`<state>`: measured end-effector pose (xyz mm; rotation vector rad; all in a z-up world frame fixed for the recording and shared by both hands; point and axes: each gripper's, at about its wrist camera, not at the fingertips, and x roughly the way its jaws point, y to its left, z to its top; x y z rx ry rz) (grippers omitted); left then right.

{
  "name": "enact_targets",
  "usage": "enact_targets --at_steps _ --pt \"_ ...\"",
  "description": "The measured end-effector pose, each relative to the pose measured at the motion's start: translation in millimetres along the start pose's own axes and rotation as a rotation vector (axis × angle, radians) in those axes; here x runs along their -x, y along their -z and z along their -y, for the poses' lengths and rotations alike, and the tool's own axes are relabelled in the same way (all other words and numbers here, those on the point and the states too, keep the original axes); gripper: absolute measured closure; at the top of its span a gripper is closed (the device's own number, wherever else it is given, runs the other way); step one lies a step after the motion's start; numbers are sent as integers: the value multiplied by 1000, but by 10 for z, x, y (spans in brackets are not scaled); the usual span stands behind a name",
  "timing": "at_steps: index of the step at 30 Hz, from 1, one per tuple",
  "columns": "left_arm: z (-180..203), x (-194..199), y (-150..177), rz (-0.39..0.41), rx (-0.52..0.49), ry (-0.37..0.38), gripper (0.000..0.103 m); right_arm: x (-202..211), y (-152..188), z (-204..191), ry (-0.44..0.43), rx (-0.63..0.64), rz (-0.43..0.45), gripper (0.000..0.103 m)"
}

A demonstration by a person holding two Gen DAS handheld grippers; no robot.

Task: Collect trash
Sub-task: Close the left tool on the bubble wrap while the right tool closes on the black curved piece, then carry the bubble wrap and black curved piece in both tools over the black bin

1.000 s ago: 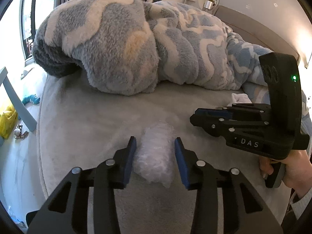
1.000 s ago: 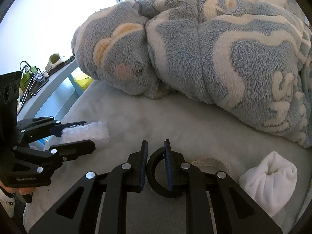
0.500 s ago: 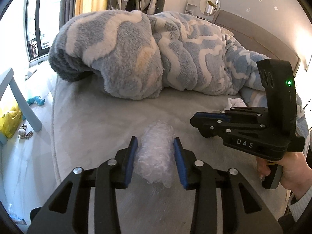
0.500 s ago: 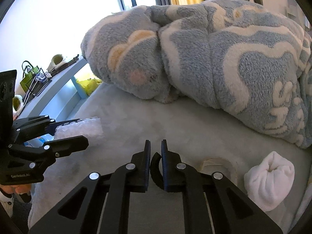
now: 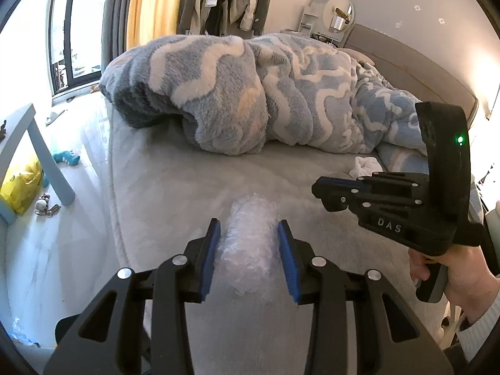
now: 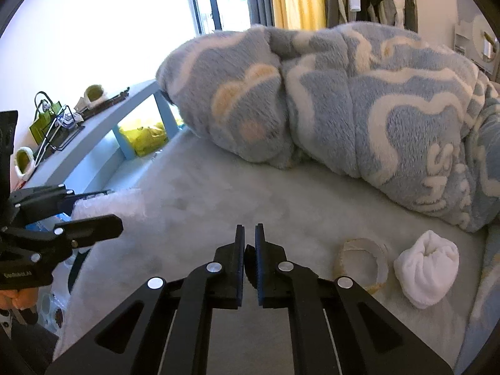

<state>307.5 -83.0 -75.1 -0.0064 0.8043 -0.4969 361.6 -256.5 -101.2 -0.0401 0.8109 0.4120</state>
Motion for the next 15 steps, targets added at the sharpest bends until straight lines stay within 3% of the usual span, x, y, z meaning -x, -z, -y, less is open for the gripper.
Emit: enact_targets --at_steps 15 --pt "-160 578 236 26 16 -16 63 293 95 -553 -14 9 32 97"
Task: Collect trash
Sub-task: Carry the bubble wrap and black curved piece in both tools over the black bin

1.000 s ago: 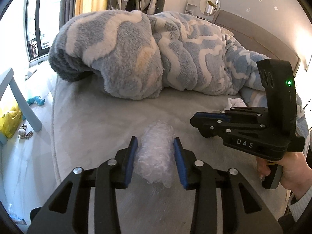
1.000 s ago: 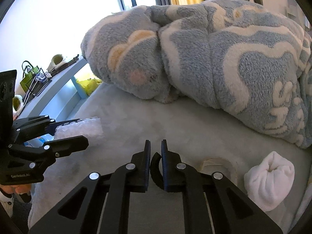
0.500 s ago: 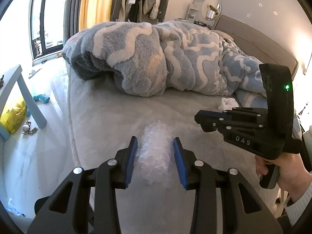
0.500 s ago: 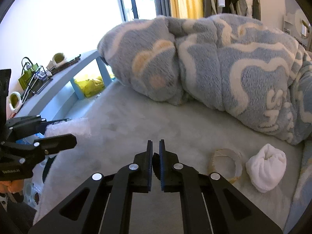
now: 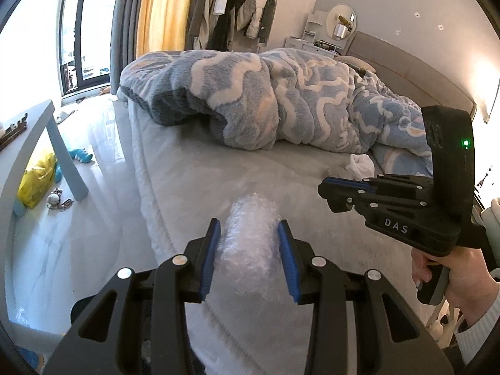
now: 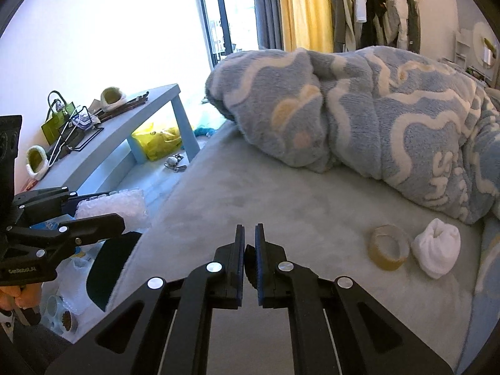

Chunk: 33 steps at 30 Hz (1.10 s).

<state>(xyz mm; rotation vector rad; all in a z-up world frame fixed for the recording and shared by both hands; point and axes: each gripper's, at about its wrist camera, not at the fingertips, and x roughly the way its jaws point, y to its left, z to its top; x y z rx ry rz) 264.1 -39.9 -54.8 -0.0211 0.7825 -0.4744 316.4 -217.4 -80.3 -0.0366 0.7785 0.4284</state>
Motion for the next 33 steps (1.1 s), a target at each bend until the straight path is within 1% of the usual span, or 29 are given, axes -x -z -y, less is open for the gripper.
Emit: enact_targets --at_steps 3,9,17,27,33 --pt "-71 91 63 -11 19 -4 63 55 34 -141 -10 6 3 97" --pt "-222 253 246 -37 42 -38 63 20 80 -521 -39 26 -1 97" --pt "-460 517 452 -33 72 -83 63 14 168 -903 -54 45 -7 97" --pt "-818 674 718 -61 103 -132 63 -73 202 -1286 -74 59 -13 97" --pt "-984 727 828 -68 107 -138 63 -162 161 -1528 -97 75 -17 97"
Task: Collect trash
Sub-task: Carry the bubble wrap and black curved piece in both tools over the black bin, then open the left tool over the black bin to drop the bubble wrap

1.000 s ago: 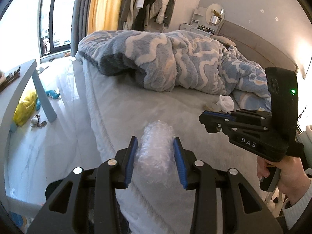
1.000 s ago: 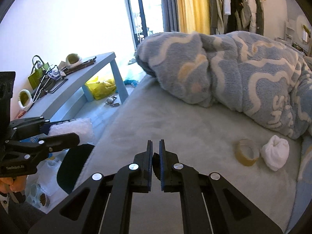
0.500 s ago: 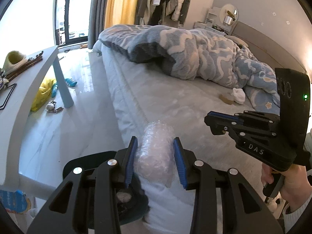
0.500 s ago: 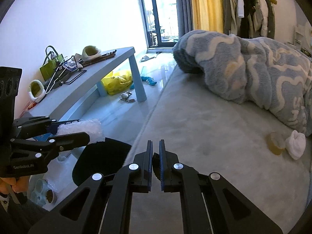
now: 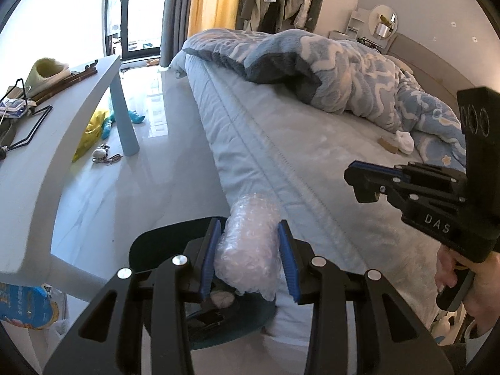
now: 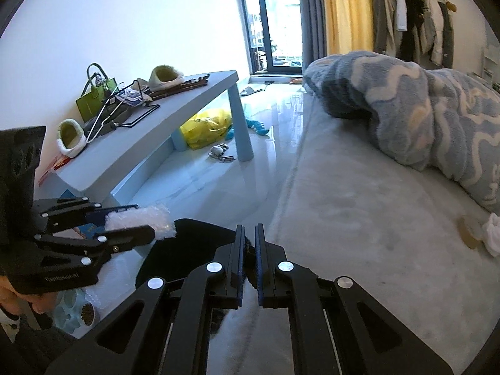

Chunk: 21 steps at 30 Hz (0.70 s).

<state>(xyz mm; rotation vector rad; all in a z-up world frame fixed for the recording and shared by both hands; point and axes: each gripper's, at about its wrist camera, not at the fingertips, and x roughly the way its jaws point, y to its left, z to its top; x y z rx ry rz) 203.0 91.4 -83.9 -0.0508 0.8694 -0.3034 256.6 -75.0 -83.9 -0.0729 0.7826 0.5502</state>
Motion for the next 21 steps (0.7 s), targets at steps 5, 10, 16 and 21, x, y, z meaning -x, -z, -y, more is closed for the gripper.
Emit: enact_targets --at_steps 5,10,16,21 --pt "-182 -47 72 -23 14 -22 63 -114 -51 -145 -29 2 -11 97" --pt "-389 -116 147 -55 40 -47 63 -244 -47 -293 -49 11 -39 97" --pt "-557 -208 264 -96 61 -58 63 -360 -60 -446 -64 31 -58 97" --pt "-666 -291 361 -141 71 -60 63 -443 -84 -538 -74 28 -64 97"
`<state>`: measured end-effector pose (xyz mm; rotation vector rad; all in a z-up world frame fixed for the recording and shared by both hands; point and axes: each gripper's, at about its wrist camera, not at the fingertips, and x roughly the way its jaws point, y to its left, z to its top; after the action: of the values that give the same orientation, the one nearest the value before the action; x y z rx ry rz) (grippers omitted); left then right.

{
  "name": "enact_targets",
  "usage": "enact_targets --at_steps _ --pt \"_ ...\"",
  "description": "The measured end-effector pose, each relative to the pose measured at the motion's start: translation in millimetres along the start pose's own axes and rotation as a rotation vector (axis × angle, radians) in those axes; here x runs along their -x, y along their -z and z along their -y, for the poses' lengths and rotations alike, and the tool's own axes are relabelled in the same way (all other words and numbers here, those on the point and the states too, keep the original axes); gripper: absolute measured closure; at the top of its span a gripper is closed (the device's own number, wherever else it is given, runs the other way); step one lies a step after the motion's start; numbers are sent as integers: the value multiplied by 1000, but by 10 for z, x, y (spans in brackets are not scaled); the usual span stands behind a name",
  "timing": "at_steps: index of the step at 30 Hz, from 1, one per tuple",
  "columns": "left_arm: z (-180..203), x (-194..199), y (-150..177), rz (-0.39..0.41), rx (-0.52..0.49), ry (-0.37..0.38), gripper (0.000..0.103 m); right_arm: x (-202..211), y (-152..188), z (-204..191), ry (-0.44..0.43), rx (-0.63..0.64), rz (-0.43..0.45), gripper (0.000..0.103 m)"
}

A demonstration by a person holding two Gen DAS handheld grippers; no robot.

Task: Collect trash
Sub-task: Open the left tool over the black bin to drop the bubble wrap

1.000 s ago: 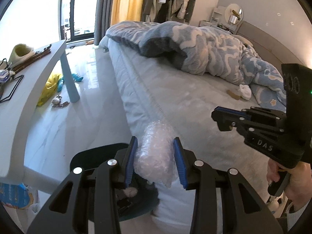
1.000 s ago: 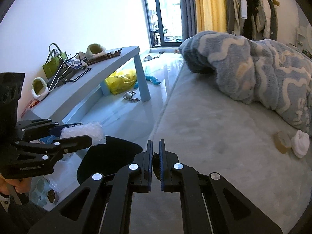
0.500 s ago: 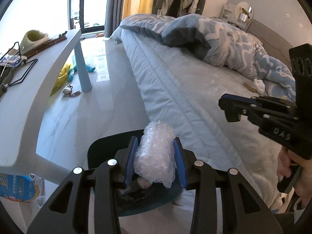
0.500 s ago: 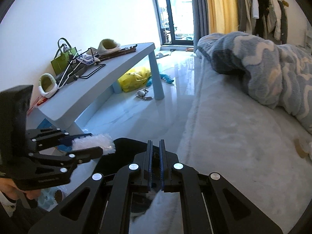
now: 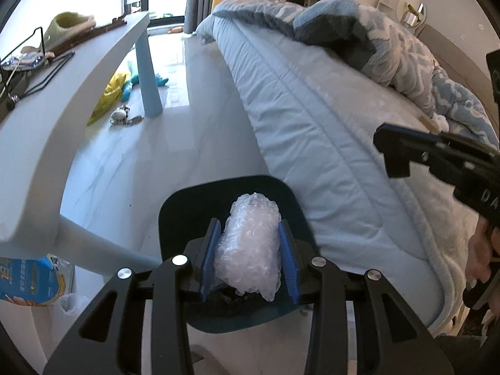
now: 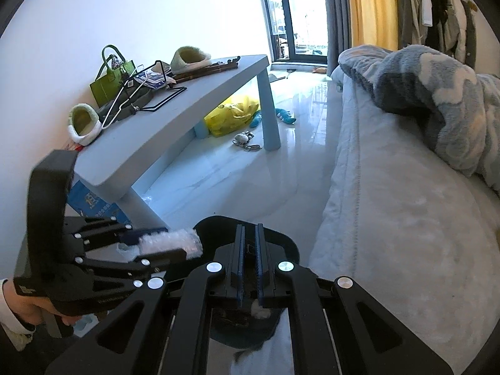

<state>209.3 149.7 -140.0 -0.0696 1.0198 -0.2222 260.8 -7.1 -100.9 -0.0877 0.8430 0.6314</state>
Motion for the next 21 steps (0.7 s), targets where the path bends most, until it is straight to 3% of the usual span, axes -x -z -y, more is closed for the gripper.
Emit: enact_targets --at_steps 11,14,16,21 --pt "-231 -267 208 -109 10 -31 60 -191 -28 -177 -19 6 -24 97" --pt "-277 -288 258 -124 15 -20 50 -286 -23 -186 -14 0 -49 97" --pt "-299 -281 274 -128 16 -18 37 -366 -4 -184 -8 -5 -70 97" --pt "-356 -242 264 -123 28 -18 30 -539 39 -200 -1 -8 -111 97"
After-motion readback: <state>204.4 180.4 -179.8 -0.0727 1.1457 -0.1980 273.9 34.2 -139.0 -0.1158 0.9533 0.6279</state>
